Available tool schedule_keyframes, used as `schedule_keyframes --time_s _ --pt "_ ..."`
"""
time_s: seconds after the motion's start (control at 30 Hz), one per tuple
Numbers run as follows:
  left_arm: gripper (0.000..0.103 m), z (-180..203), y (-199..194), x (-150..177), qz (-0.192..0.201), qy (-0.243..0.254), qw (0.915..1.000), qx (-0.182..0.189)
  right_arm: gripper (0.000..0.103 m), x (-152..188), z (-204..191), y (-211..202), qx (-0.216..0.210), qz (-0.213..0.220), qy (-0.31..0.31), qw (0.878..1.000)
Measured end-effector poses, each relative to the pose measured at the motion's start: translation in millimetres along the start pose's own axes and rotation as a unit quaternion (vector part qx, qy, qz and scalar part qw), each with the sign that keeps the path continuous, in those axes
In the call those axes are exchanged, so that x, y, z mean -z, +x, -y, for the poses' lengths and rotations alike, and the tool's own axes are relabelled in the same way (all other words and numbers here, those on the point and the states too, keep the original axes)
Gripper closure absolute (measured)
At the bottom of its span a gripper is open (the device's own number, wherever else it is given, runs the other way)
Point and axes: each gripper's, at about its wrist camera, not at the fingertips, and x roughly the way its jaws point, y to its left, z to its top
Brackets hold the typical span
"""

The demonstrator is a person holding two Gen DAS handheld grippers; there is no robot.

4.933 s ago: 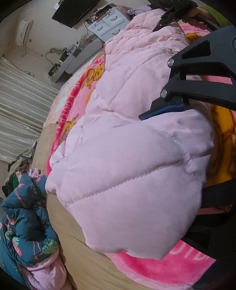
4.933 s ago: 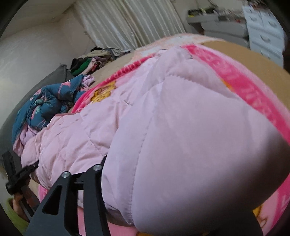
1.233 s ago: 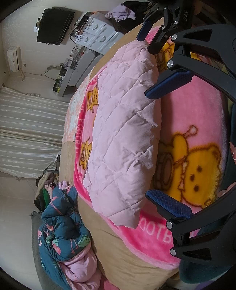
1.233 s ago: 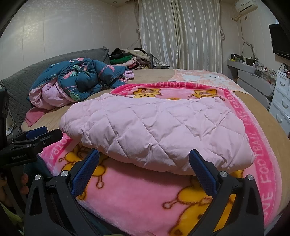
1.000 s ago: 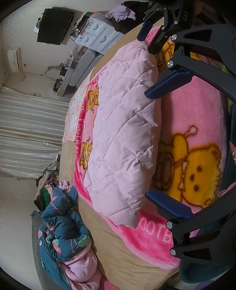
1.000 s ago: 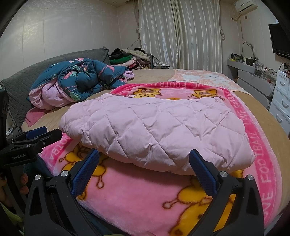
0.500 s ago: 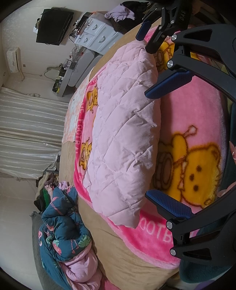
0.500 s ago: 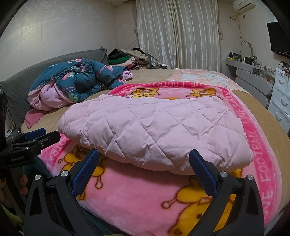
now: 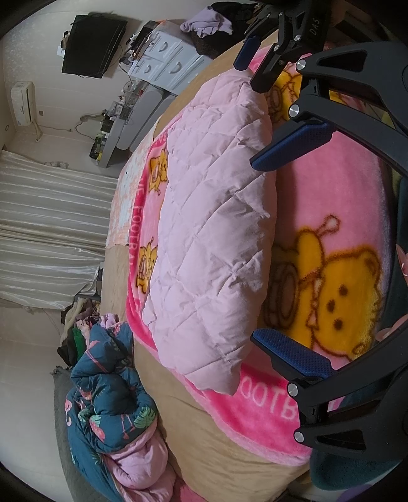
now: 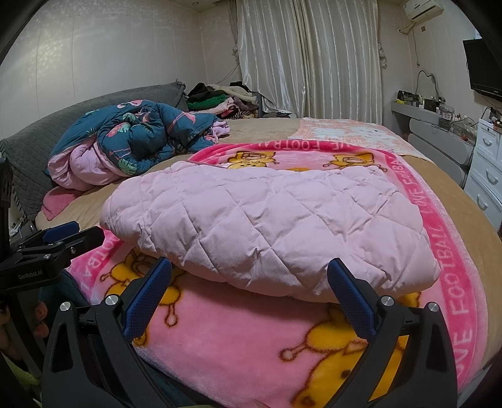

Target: Fold large clothes

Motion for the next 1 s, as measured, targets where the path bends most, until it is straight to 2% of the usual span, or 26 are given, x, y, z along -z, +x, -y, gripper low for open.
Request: schedule_keyframes --time_s 0.4,0.8,0.9,1.0 --pt "0.009 -4.1 3.1 4.0 -0.004 0.000 1.0000 0.003 0.004 3.0 2.7 4.7 0.007 -0.006 0.005 1.000" --pt "0.009 -15.4 19.5 6.7 -0.032 -0.008 0.9994 0.012 0.004 3.5 13.9 13.5 0.031 -0.021 0.028 0.999" --pt "0.009 -21.8 27.7 3.0 -0.043 -0.014 0.9988 0.017 0.004 1.8 25.0 8.7 0.050 -0.012 0.041 0.998" --pt "0.009 -42.7 38.5 -12.6 -0.054 -0.038 0.9977 0.015 0.004 4.1 58.2 -6.8 0.090 0.004 0.063 0.994"
